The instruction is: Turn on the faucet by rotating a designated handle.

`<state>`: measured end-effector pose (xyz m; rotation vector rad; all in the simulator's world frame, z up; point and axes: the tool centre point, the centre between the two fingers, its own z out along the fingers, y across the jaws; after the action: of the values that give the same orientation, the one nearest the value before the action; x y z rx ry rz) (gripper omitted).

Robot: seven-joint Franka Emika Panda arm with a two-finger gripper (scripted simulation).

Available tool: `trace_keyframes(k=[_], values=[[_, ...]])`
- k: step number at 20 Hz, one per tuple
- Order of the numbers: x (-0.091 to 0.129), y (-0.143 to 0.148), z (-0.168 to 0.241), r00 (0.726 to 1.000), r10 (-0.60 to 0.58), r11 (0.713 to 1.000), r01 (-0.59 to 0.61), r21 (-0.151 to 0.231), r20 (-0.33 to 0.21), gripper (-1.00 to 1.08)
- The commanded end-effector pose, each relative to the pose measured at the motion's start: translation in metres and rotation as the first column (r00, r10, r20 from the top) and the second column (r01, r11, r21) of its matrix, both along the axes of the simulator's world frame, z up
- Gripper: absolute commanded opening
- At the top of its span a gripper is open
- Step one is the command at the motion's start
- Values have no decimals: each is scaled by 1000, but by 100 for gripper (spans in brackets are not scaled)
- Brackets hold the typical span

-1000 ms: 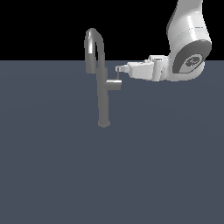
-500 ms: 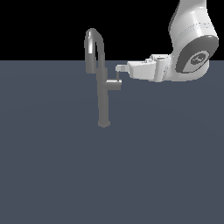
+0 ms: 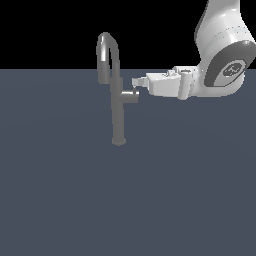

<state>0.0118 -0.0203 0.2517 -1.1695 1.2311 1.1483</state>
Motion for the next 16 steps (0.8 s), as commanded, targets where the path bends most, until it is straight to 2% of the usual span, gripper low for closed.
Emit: trace_keyframes(k=[1,7,8,9,16], values=[[-3,0,-5,1000,1,1000,-1,0,-2,-100],[-25,1,-36,1000,4,1000,-4,3,-17,-100],[-25,1,-36,1000,4,1000,-4,3,-17,-100],[-15,1,-17,1000,3,1000,-3,0,17,-100],[-26,2,-67,1000,4,1000,-4,3,-15,-100]])
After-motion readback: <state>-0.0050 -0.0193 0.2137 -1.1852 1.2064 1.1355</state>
